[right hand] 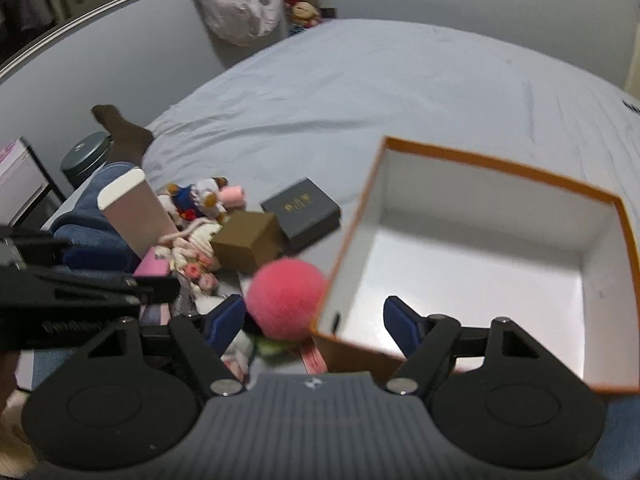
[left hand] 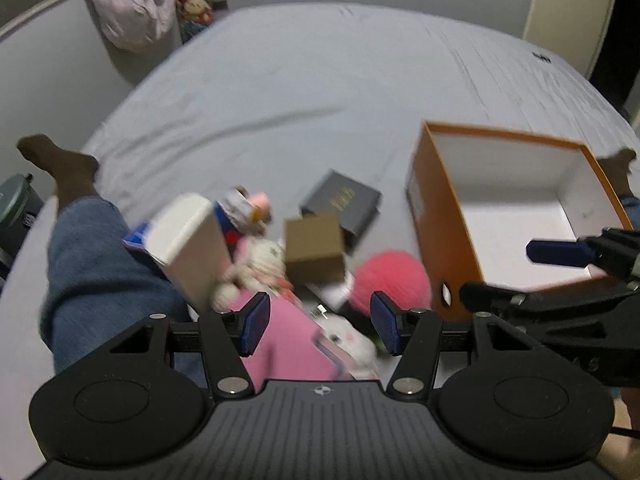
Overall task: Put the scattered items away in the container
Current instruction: 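Grasp the white rectangular box with the left tool while the right tool grasps the brown cube box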
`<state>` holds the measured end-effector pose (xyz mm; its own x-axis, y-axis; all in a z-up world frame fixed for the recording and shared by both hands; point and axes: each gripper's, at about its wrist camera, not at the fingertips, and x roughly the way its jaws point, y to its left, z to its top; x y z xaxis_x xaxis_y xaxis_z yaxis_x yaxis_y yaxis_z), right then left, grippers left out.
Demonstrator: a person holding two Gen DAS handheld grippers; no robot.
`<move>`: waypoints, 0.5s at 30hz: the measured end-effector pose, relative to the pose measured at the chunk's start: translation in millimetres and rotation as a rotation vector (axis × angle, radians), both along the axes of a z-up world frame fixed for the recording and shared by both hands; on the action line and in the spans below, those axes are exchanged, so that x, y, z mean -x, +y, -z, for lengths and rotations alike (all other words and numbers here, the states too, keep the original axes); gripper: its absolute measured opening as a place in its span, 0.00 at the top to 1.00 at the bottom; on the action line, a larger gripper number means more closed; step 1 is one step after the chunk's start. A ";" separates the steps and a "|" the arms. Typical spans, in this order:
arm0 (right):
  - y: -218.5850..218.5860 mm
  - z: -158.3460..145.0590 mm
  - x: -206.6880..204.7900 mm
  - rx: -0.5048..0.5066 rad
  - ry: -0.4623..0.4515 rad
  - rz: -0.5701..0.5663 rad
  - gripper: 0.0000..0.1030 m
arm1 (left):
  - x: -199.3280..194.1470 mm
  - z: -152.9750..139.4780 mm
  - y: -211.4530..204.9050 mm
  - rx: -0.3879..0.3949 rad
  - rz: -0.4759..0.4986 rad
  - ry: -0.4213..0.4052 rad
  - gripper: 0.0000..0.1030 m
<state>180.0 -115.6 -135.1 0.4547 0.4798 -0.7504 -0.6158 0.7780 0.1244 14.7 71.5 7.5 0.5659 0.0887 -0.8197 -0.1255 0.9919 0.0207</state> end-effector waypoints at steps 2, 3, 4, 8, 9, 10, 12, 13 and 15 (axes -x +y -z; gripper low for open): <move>11.3 1.2 -3.9 0.000 -0.011 -0.039 0.25 | -0.4 -5.8 8.3 -0.019 -0.019 -0.028 0.36; 16.6 2.1 -6.1 0.001 -0.012 -0.057 0.25 | -0.8 -8.3 13.1 -0.028 -0.030 -0.040 0.36; 22.4 2.9 -8.3 0.002 -0.011 -0.076 0.25 | -1.3 -10.8 17.6 -0.037 -0.041 -0.051 0.36; 44.2 7.7 -14.8 0.005 -0.016 -0.154 0.25 | -3.3 -19.0 34.3 -0.081 -0.078 -0.093 0.35; 48.5 8.5 -15.3 0.008 -0.019 -0.168 0.25 | -3.8 -20.6 37.4 -0.093 -0.084 -0.102 0.35; 53.4 9.6 -16.7 0.013 -0.020 -0.185 0.25 | -3.6 -22.0 40.0 -0.108 -0.088 -0.110 0.34; 61.3 12.2 -19.9 0.019 -0.016 -0.209 0.25 | -4.4 -23.3 44.2 -0.142 -0.083 -0.127 0.29; 65.5 13.5 -22.0 0.022 -0.012 -0.222 0.25 | -4.9 -22.4 45.7 -0.160 -0.079 -0.129 0.29; 73.7 16.5 -26.6 0.029 -0.004 -0.246 0.25 | -7.9 -18.4 51.6 -0.183 -0.078 -0.122 0.28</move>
